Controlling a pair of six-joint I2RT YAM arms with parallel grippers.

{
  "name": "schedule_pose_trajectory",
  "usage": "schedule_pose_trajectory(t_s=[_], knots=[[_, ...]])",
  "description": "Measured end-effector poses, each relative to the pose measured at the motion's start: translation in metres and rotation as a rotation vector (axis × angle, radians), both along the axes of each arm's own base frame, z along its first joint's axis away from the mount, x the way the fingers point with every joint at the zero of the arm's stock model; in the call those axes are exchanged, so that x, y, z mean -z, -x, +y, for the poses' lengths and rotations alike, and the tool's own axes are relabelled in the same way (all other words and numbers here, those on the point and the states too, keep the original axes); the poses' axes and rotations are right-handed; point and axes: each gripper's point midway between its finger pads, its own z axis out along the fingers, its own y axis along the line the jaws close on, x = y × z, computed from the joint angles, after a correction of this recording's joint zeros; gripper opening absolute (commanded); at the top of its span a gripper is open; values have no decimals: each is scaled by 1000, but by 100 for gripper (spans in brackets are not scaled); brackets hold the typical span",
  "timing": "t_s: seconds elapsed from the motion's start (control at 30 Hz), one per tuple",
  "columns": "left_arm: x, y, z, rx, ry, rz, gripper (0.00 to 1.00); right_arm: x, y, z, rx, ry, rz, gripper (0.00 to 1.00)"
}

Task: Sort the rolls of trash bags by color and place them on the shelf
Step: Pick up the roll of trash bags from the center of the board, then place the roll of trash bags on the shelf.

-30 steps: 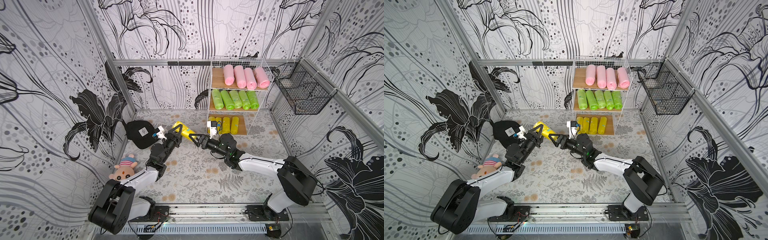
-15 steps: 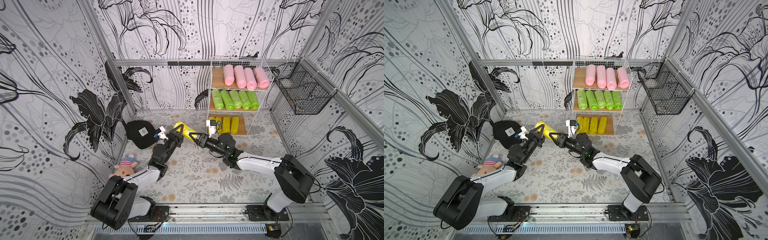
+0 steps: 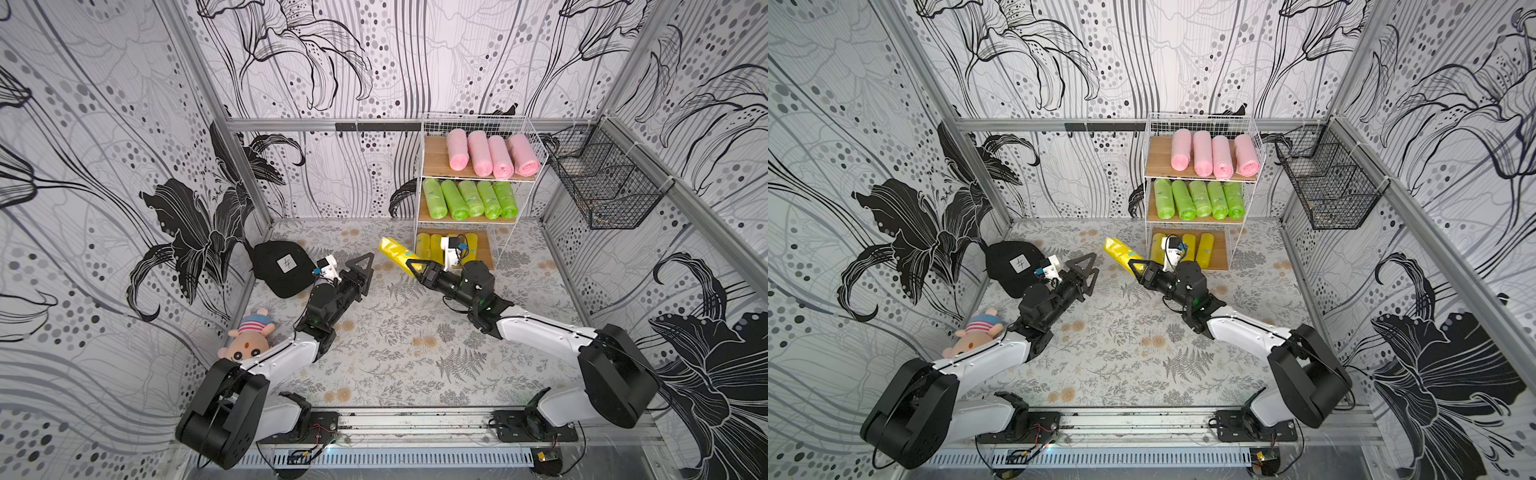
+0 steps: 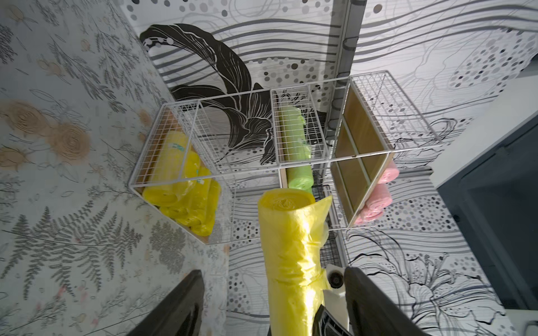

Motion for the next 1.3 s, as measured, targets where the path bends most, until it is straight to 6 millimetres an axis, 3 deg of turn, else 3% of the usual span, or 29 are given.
schedule_pose_trajectory(t_s=[0.2, 0.37, 0.57, 0.7, 0.9, 1.3], knots=[[13, -3, -6, 42, -192, 36, 78, 42, -11, -85, 188, 110, 77, 29], [8, -6, -13, 92, -326, 29, 79, 77, -24, -158, 387, 181, 161, 29], [4, -8, -22, 147, -405, 13, 80, 97, -41, -213, 589, 233, 201, 29], [17, -8, -29, 202, -437, 42, 80, 120, -56, -234, 690, 280, 240, 29], [26, -6, -37, 259, -453, 57, 80, 149, -78, -248, 785, 330, 280, 28], [36, -4, -44, 310, -457, 71, 80, 168, -127, -252, 866, 327, 270, 29]])
